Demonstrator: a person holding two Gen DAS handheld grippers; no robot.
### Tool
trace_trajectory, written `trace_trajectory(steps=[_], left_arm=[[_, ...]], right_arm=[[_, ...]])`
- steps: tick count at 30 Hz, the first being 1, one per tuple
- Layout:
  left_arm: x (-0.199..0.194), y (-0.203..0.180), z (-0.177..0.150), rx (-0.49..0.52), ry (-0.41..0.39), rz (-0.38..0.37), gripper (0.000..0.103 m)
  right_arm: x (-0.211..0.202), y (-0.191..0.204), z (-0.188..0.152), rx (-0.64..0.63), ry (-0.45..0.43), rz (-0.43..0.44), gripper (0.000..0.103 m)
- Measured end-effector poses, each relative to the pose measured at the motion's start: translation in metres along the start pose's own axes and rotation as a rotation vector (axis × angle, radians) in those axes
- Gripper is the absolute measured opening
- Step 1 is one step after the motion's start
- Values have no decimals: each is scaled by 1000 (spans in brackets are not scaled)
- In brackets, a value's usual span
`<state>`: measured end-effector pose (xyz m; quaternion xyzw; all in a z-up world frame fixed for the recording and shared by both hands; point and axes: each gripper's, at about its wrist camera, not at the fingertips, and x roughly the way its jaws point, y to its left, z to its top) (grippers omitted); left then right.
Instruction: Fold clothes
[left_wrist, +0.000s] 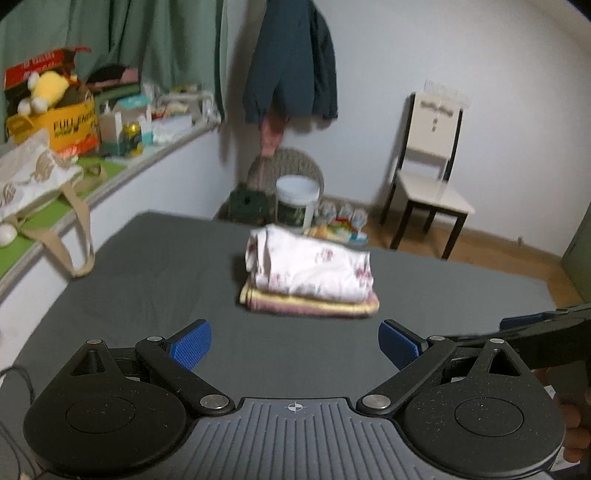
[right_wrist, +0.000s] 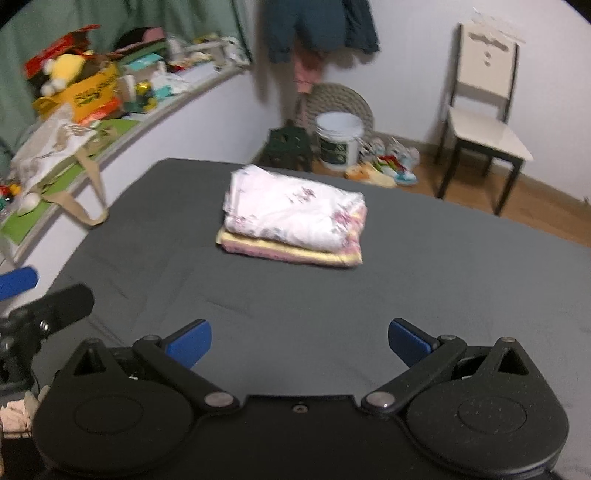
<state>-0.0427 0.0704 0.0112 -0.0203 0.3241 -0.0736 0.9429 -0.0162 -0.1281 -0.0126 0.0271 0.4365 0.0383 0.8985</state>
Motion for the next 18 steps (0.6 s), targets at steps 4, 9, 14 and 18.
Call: trace_trajectory(steps=[4,9,14,18], left_arm=[[-1,9,-2,17,-25,-31,98],[5,17,-7,-36,15,-55,98],[11,27,-1,-85,23,9,98],[20,42,9,-143,48,24,98]], right_arm=[[-6,1,5,-3,-26,29,103],[-12,-2,7,29,-48,50,103],[-22,-4,4,20,-100,54,103],[-35,-9,3,29,-152,90,103]])
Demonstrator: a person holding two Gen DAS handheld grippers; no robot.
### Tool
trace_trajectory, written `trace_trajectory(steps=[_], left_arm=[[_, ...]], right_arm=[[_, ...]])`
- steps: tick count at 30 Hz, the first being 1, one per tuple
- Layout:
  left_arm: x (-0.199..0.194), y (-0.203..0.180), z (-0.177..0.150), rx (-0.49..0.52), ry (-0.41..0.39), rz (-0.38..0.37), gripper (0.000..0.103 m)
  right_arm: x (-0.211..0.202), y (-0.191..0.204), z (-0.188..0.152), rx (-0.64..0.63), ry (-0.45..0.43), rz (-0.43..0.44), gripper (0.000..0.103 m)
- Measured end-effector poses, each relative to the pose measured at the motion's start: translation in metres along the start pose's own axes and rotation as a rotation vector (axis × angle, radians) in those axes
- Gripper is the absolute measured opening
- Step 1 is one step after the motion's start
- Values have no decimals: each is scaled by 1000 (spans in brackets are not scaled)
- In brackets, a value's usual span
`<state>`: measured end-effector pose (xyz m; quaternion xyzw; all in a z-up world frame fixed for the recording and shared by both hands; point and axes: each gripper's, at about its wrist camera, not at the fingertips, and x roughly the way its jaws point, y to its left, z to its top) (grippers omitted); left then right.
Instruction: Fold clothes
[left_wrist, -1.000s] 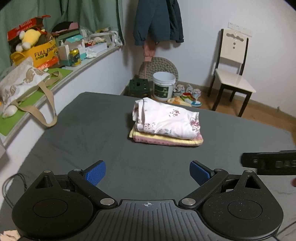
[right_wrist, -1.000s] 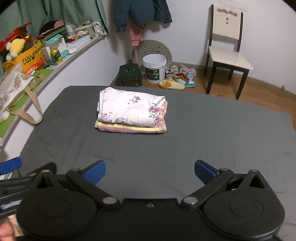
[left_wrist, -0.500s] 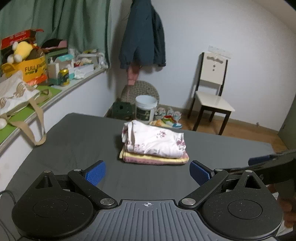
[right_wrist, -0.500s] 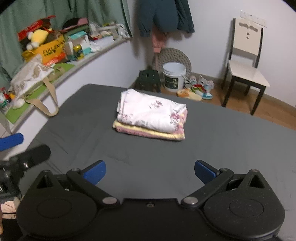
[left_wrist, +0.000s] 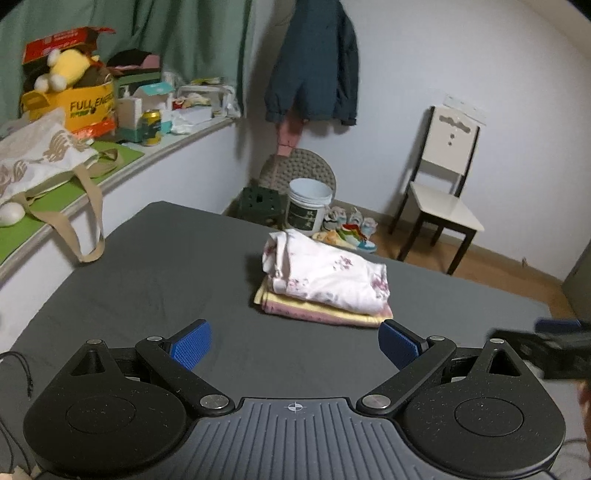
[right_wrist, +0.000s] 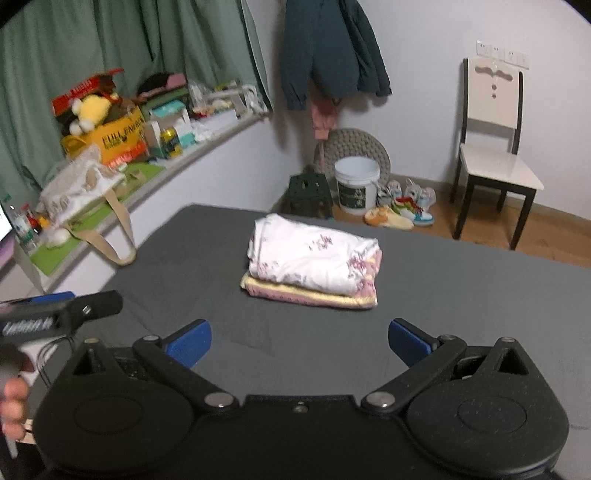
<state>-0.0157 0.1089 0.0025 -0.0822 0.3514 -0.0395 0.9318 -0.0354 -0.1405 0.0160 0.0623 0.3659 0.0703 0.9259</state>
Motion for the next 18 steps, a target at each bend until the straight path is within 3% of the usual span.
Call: trace_trajectory(steps=[3,7,13,15,18], left_arm=[[10,18,14,-104,78,14,98],[0,42,19,-244,90,25,98],[-50,61,17,-85,-22,55,98],[-66,77,5,-44,-61,49,98],[-82,106,-16,-26,-82,113,98]], right_arm=[[-8,-6,-1,14,-53,40,103],[-18,-9,-4,-89,-94,9,103],[-36,-40,-13,-52,-87,43,103],[-35,-51,-23,-46,-36,39,103],[-29,-67,-36,-26,64,51,103]])
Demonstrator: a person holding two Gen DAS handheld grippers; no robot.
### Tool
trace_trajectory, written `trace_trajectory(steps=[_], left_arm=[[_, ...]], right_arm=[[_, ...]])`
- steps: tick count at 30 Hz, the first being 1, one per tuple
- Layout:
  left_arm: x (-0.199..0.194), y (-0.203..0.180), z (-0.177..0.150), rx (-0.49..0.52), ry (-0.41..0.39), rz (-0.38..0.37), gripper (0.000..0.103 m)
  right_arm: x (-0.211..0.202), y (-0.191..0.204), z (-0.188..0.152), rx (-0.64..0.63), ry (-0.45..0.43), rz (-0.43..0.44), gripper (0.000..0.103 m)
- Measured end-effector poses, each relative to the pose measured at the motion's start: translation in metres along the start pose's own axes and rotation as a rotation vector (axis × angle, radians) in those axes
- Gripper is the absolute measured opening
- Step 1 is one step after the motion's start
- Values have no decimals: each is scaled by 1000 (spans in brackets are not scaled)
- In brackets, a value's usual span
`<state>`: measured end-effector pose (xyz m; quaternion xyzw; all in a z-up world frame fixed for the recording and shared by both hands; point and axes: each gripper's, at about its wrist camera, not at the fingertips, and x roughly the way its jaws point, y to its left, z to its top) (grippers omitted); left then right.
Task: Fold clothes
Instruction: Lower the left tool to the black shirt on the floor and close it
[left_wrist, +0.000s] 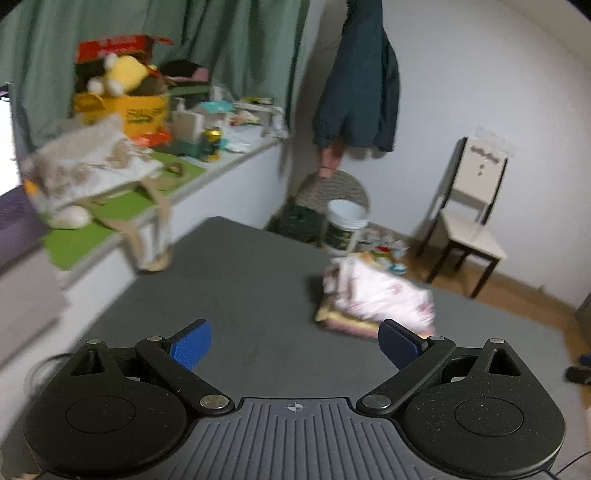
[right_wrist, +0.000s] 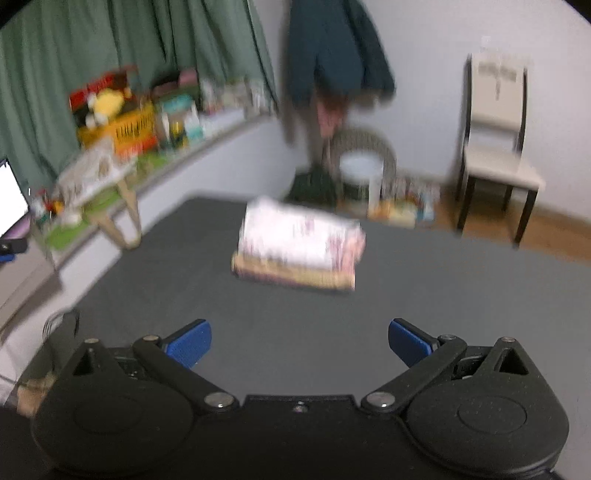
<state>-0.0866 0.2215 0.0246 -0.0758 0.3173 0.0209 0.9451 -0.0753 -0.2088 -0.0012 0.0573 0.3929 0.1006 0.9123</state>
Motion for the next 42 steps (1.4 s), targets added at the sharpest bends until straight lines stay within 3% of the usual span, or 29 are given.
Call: trace_trajectory(steps=[7,11,16,23,29,33,37,39,42], left_arm=[[-16,38,-96,-2,-90,269,98],[-13,35,-140,27,-120,360,97],[2,20,-175,-6,-66,355,97],[38,18,-213,37,30,460,97],[63,24,-237,1,116,466,96],[82,33,-251,-60,185,441,56],[89,38,-259,-90,185,421,44],[87,39,-257,-102,168,412,29],[81,48,-249,-163,151,358,18]], right_arm=[[3,-15,-17,82,57,-18,103],[3,-8,-20,51,66,-23,103],[2,9,-19,-12,70,-17,103],[6,28,-20,-91,92,-12,103],[13,32,-22,-117,119,-15,103],[15,30,-22,-106,139,-22,103],[12,29,-23,-99,133,-9,103],[11,28,-22,-103,130,-3,103],[11,26,-22,-105,129,-10,103]])
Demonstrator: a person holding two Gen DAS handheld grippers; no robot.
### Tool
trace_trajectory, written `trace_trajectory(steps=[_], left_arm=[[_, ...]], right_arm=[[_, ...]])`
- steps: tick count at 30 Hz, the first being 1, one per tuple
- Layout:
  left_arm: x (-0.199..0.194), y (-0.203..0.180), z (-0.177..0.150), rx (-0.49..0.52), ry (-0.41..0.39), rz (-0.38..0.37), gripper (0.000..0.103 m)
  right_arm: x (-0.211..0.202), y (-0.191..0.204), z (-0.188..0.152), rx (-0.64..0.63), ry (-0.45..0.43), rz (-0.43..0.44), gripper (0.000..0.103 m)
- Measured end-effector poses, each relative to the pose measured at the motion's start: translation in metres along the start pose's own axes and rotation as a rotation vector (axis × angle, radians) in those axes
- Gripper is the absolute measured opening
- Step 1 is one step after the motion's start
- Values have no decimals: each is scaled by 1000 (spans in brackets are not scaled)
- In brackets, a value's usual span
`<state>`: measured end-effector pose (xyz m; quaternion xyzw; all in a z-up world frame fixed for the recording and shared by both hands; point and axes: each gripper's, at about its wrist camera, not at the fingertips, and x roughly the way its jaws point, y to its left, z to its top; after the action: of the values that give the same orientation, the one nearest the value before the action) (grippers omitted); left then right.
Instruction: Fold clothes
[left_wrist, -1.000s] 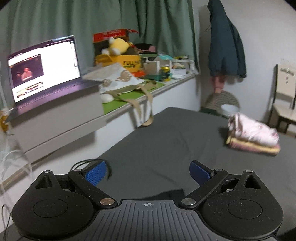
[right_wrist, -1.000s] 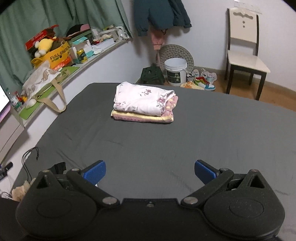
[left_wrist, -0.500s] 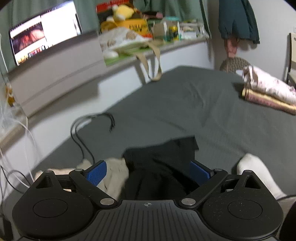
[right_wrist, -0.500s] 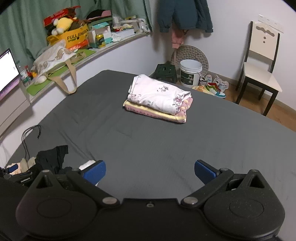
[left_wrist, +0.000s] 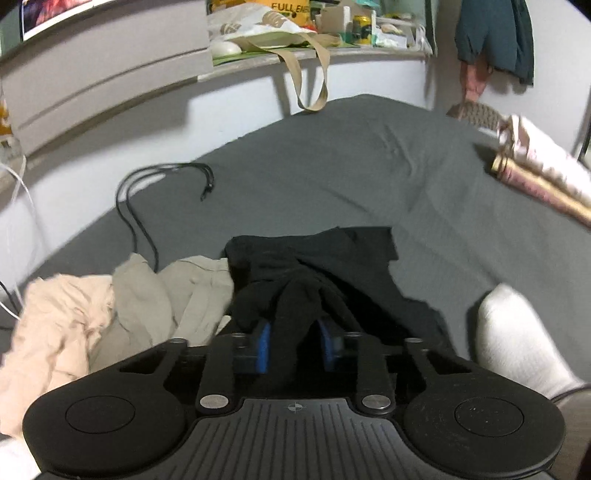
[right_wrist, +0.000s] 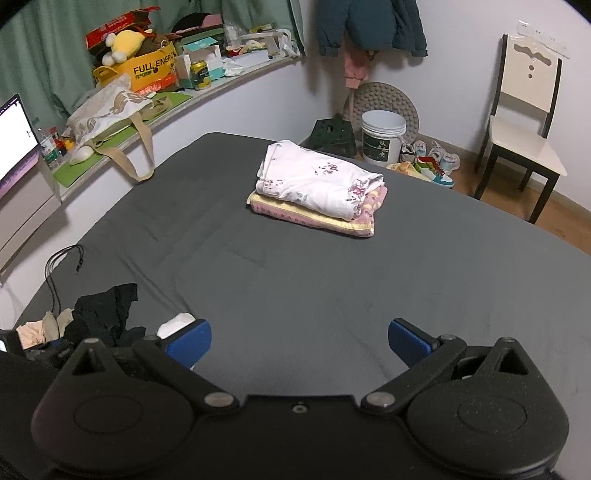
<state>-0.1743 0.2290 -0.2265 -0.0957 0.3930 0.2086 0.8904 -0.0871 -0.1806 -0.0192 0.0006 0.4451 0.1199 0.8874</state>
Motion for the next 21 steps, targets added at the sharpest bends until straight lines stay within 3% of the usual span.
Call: trace_trajectory(steps=[3,9,14,21], left_arm=[[-8,8,9,-38,-26,-61,12],[-32,5,41,-19,-86,-167,10],[-55,8,79,-66,-119,-280,9],[-119,-2,144,-53,-254,-418,9]], right_arm=[[-1,-5,0,29,4,-1,103],[-7,-7,4,58,-10,10,103],[-13,-6,12,82,-36,32,103],[-20,-9,23,120,-63,60,103]])
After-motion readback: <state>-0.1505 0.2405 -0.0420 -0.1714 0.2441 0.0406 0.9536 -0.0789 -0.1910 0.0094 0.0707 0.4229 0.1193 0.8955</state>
